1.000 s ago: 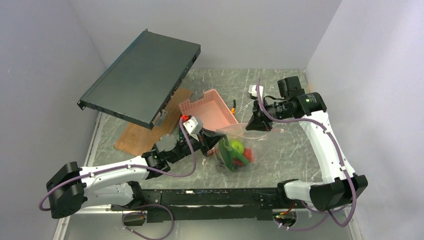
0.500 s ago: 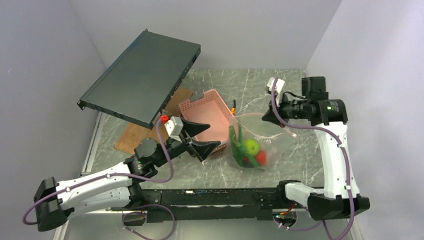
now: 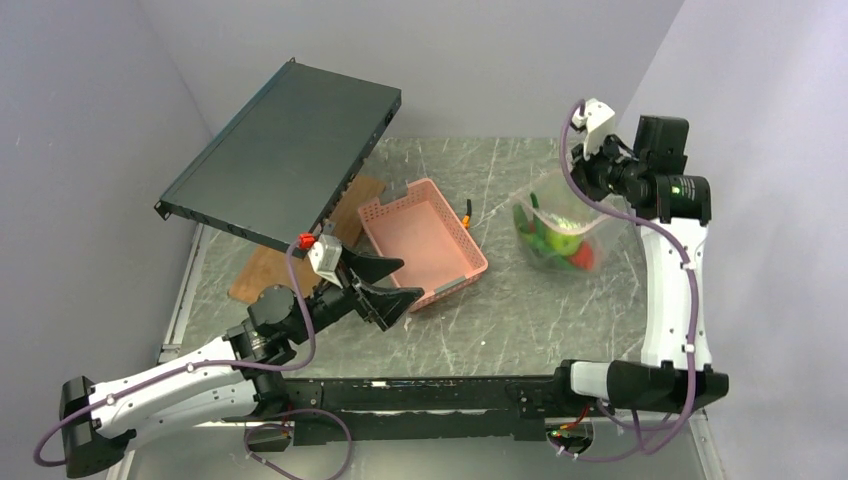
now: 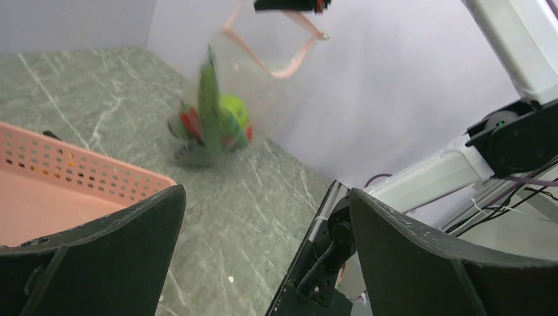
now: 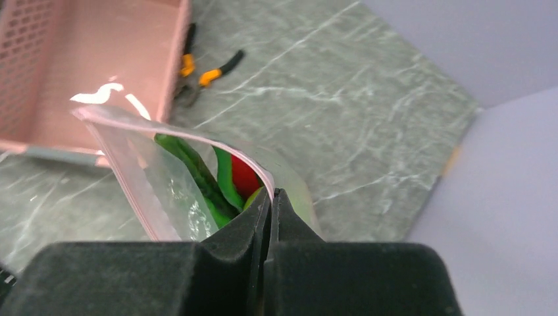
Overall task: Open the zip-top bag and remove the fake food
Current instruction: Open the zipper of the food storage bag at the center of the board.
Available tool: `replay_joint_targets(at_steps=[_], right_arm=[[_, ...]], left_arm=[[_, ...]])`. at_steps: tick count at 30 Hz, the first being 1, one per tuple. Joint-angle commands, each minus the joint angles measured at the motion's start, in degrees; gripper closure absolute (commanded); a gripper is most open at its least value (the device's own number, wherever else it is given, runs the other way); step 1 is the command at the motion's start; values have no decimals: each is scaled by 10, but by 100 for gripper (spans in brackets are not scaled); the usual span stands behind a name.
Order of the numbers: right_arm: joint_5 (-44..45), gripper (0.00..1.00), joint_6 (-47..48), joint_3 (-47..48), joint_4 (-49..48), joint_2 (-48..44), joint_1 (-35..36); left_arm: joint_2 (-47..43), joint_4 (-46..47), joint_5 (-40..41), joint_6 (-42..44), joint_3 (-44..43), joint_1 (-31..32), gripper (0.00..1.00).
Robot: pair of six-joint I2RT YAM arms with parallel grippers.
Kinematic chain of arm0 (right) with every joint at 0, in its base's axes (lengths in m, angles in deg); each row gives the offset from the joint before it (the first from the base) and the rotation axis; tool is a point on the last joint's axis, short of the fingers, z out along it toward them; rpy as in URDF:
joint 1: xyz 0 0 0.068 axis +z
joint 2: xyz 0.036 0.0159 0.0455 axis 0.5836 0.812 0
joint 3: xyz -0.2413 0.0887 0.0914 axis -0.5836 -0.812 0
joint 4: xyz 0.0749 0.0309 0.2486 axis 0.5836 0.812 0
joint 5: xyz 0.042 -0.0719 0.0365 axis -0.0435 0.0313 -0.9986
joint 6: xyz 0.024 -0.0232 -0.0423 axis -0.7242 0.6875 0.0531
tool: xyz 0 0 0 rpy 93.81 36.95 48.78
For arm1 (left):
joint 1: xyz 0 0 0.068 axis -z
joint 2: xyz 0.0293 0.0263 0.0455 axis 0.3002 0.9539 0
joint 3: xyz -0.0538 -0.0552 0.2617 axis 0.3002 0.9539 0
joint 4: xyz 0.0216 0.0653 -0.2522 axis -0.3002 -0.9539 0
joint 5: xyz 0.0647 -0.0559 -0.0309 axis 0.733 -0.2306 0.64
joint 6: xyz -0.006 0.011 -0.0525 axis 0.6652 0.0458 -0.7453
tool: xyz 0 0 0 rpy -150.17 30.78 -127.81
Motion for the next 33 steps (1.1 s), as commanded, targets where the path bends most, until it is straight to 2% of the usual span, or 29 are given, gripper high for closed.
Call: replay_joint_targets(at_steps=[1, 4, 10, 14, 19, 26, 30, 33], right_arm=[[59, 100, -45, 30, -118, 22, -4], [-10, 100, -71, -32, -131, 16, 2], [-137, 100, -118, -316, -228, -59, 113], [-189, 100, -142, -410, -295, -106, 116], [-250, 100, -181, -467, -373, -121, 114], [-204, 100, -227, -468, -442, -104, 106], [-161, 100, -260, -456, -455, -92, 95], [-155, 100, -286, -485, -485, -119, 84]], left_arm=[[0, -1, 2, -44, 13, -2, 0], [18, 15, -11, -55, 19, -2, 0], [104, 45, -52, -58, -3, -2, 0], [168, 51, -69, -47, -36, -2, 0], [232, 93, -75, -25, -49, -2, 2], [310, 143, -58, 6, -80, -1, 11], [352, 141, -17, 34, -124, -2, 14], [387, 137, 13, 42, -166, -8, 16]])
